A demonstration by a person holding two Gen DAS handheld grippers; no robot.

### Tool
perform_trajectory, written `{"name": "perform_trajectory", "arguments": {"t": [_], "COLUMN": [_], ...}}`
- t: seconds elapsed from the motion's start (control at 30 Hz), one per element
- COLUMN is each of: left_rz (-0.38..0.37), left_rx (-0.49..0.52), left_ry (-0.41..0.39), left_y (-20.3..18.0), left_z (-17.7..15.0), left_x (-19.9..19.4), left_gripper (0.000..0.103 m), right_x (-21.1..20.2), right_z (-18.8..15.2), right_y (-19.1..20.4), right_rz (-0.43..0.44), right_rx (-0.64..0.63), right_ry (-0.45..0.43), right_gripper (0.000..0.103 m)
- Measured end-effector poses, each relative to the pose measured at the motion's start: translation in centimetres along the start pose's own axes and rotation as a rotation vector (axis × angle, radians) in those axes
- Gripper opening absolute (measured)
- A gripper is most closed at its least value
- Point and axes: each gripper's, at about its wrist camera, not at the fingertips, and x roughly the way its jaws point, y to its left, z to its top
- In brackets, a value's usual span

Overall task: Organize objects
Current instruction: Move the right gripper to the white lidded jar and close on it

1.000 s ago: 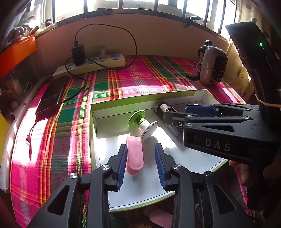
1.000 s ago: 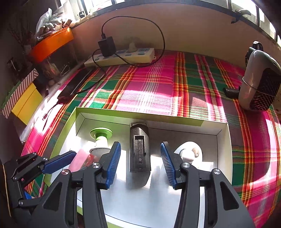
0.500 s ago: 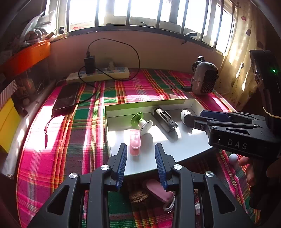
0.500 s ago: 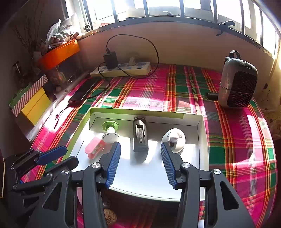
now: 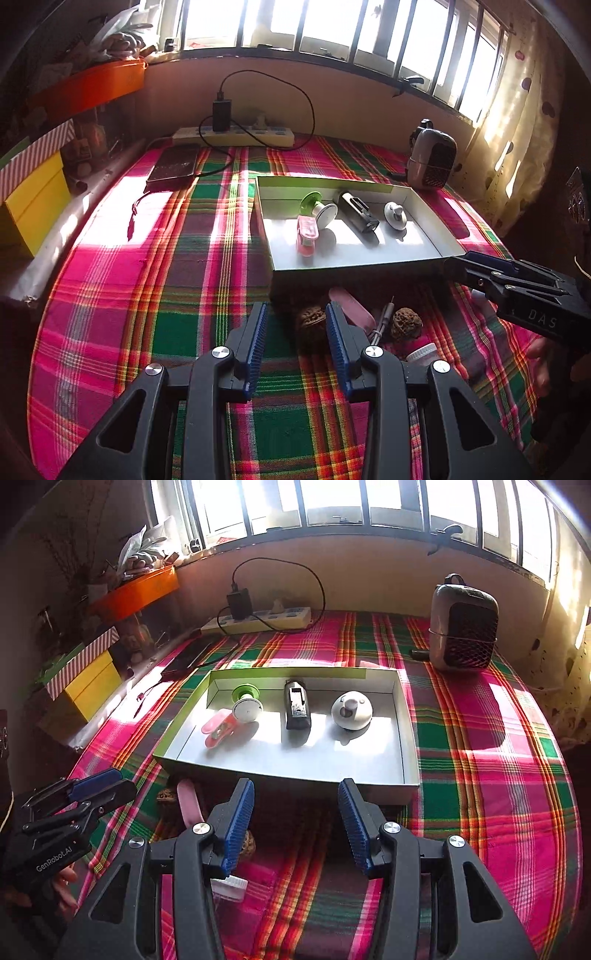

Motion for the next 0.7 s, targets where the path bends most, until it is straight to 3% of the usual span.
{"name": "perform_trajectory", "arguments": {"t": [0.33, 0.43, 0.7], "left_rz": [-0.043, -0.044, -0.048], "left_rx": [-0.018, -0.026, -0.028], "left_ry": [0.025, 0.043, 0.052], "left_y": [0.1, 0.3, 0.6], "left_z": [-2.9, -3.6, -4.4], "left_x": [-0.3, -0.1, -0.1], "left_gripper": [0.031, 0.031, 0.031], "right_x": [-1.1, -1.2, -0.5], "right_z": [-4.0, -5.1, -6.8], "right_y": [1.1, 1.3, 2.3], "right_rz": [-0.002, 0.01, 0.022], "right_rx": [-0.032, -0.014, -0.004], "right_ry": [-0.01, -0.002, 0.034], "right_gripper": [0.05, 0.059, 0.063]}}
